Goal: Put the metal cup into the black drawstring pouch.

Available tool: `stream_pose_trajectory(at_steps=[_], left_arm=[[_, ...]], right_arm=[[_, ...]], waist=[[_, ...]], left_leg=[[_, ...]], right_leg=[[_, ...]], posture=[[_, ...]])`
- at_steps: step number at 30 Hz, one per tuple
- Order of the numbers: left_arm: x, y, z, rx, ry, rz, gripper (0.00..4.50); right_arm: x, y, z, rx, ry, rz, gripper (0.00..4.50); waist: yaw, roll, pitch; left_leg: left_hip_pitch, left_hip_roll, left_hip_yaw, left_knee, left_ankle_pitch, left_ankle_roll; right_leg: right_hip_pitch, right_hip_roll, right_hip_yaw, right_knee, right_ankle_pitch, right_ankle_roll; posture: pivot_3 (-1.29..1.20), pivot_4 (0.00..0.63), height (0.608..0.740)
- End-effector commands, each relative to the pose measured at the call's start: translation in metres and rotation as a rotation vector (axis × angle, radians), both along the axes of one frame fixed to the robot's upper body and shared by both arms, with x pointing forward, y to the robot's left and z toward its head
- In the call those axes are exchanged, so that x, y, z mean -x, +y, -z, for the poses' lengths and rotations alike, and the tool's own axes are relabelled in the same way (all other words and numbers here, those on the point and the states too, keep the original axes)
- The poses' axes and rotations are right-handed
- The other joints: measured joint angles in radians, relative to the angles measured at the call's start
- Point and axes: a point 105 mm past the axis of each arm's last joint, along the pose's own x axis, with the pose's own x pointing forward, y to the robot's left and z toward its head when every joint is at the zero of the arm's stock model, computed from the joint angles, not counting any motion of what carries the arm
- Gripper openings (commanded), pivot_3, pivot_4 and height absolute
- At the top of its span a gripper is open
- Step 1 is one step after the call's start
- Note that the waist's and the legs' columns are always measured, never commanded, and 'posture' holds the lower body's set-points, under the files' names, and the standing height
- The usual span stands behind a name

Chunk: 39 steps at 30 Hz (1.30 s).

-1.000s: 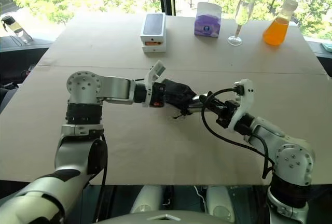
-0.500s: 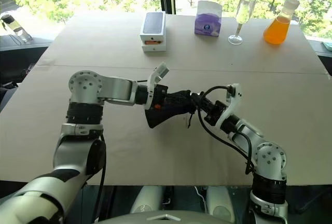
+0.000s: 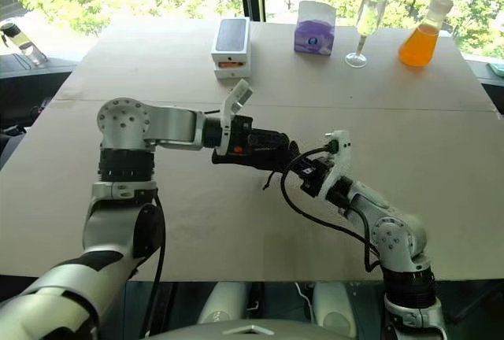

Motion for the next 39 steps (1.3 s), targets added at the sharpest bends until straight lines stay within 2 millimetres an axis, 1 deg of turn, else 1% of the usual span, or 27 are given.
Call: stream_pose_trajectory(at_steps=[1,2,4,5,6,8,10,15,18,21,23,25,27,29,31,33,35,37,39], left_arm=[[0.007,-0.01,-0.026,0.08,-0.065,0.079,0.0],[0.01,-0.01,-0.027,0.08,-0.074,0.094,0.0],[0.013,-0.009,-0.029,0.081,-0.084,0.116,0.0],[0.016,-0.007,-0.029,0.084,-0.088,0.127,0.0],[0.017,-0.005,-0.03,0.085,-0.093,0.134,0.0],[0.02,-0.002,-0.031,0.086,-0.1,0.142,0.0],[0.022,-0.001,-0.03,0.089,-0.098,0.154,0.0],[0.037,-0.009,-0.028,0.063,-0.133,0.245,0.0],[0.045,-0.01,-0.028,0.047,-0.154,0.289,0.0],[0.046,-0.009,-0.027,0.048,-0.16,0.289,0.0],[0.036,-0.009,-0.024,0.04,-0.145,0.24,0.0],[0.024,-0.008,-0.02,0.038,-0.12,0.178,0.0],[0.013,-0.007,-0.017,0.04,-0.091,0.123,0.0],[0.003,-0.005,-0.014,0.037,-0.058,0.068,0.0],[-0.003,-0.003,-0.013,0.032,-0.049,0.038,0.0],[-0.009,-0.005,-0.019,0.097,-0.03,0.015,0.0],[-0.012,-0.005,-0.02,0.099,-0.036,0.001,0.0],[-0.013,-0.01,-0.024,0.1,-0.059,0.008,0.0],[-0.011,-0.016,-0.027,0.099,-0.085,0.033,0.0]], right_arm=[[0.008,0.022,-0.004,0.027,-0.108,-0.112,0.07],[0.007,0.023,-0.004,0.004,-0.098,-0.116,0.07],[-0.001,0.021,-0.008,-0.105,-0.024,-0.097,0.07],[-0.007,0.015,-0.009,-0.163,0.023,-0.074,0.07],[-0.01,0.01,-0.007,-0.185,0.046,-0.057,0.07],[-0.013,0.005,-0.002,-0.184,0.065,-0.047,0.07],[-0.011,0.005,0.002,-0.157,0.072,-0.057,0.07],[-0.008,0.018,-0.005,-0.134,0.029,-0.114,0.07],[-0.01,0.024,-0.008,-0.128,0.018,-0.134,0.07],[-0.009,0.028,-0.011,-0.107,-0.019,-0.151,0.07],[-0.006,0.034,-0.023,-0.062,-0.145,-0.17,0.07],[0.002,0.043,-0.032,0.017,-0.281,-0.21,0.07],[0.011,0.052,-0.036,0.118,-0.42,-0.265,0.07],[0.016,0.059,-0.036,0.226,-0.552,-0.306,0.07],[0.016,0.063,-0.036,0.298,-0.645,-0.317,0.07],[0.013,0.063,-0.037,0.356,-0.73,-0.319,0.07],[0.009,0.063,-0.035,0.44,-0.828,-0.339,0.07],[0.004,0.062,-0.03,0.484,-0.846,-0.372,0.07],[-0.004,0.062,-0.026,0.471,-0.797,-0.376,0.07]], waist=[[0.0,0.0,0.0],[0.0,0.0,0.0],[-0.001,0.0,0.0],[-0.001,0.0,0.0],[-0.001,0.0,0.0],[-0.001,0.0,0.0],[0.003,0.0,0.0],[0.0,0.0,0.0],[-0.005,0.001,0.001],[-0.009,0.001,0.001],[-0.009,0.001,0.001],[-0.006,0.001,0.001],[-0.006,0.001,0.001],[-0.008,0.001,0.001],[-0.011,0.001,0.001],[-0.015,0.001,0.001],[-0.019,0.001,0.001],[-0.02,0.001,0.001],[-0.02,0.001,0.001]], left_leg=[[0.0,0.0,0.0,0.0,0.0,0.0],[0.0,0.0,0.0,0.0,0.0,0.0],[0.0,0.0,0.0,0.0,0.0,0.0],[0.0,0.0,0.0,0.0,0.0,0.0],[0.0,0.001,0.0,0.0,0.0,0.0],[0.0,0.001,0.0,0.0,0.0,0.0],[0.0,0.0,0.0,0.0,0.0,0.0],[0.0,0.0,0.0,0.0,0.0,0.0],[0.0,0.001,0.0,0.0,0.0,0.0],[0.001,0.001,0.0,0.0,0.0,0.0],[0.0,0.0,0.0,0.0,0.0,0.0],[0.0,0.0,0.0,0.001,0.0,0.0],[0.0,0.0,0.0,0.001,0.0,0.0],[0.0,0.0,0.0,0.001,0.0,0.0],[0.0,0.0,0.001,0.001,0.0,0.0],[0.0,0.0,0.001,0.001,0.0,0.0],[0.0,0.0,0.001,0.001,0.0,0.0],[0.0,0.0,0.001,0.002,0.0,-0.001],[0.0,0.0,0.001,0.002,0.0,-0.001]], right_leg=[[0.0,0.0,0.0,0.0,0.0,0.0],[0.0,0.0,0.0,0.0,0.0,0.0],[0.0,0.0,0.0,0.0,0.0,0.0],[0.0,0.0,0.0,0.0,0.0,0.0],[0.0,0.0,0.0,0.001,0.0,0.0],[0.0,0.0,0.0,0.001,0.0,0.0],[0.0,-0.001,0.0,0.001,0.0,0.0],[0.0,-0.001,0.0,0.001,0.0,0.0],[0.0,0.0,0.0,0.002,0.0,0.0],[0.0,0.0,0.0,0.002,0.0,0.0],[0.0,0.0,0.0,0.002,0.0,0.0],[0.0,0.0,0.0,0.002,0.0,0.0],[0.0,-0.001,0.0,0.002,0.0,0.0],[0.0,0.0,0.0,0.002,0.0,0.0],[-0.001,0.0,0.0,0.002,0.0,0.0],[-0.001,0.0,0.0,0.002,0.0,0.0],[-0.001,0.0,0.0,0.002,0.0,0.0],[-0.001,-0.001,0.0,0.002,0.0,0.0],[0.0,-0.001,0.0,0.002,0.0,0.0]], posture=[[0.0,0.15,0.737],[0.0,0.15,0.737],[0.0,0.15,0.737],[0.0,0.15,0.737],[0.0,0.15,0.737],[0.0,0.15,0.737],[0.0,0.15,0.737],[0.0,0.15,0.737],[0.0,0.15,0.737],[0.0,0.15,0.737],[0.0,0.15,0.737],[0.0,0.15,0.737],[0.0,0.15,0.737],[0.0,0.15,0.737],[0.0,0.15,0.737],[0.0,0.15,0.737],[0.0,0.15,0.737],[0.0,0.15,0.737],[0.0,0.15,0.737]])
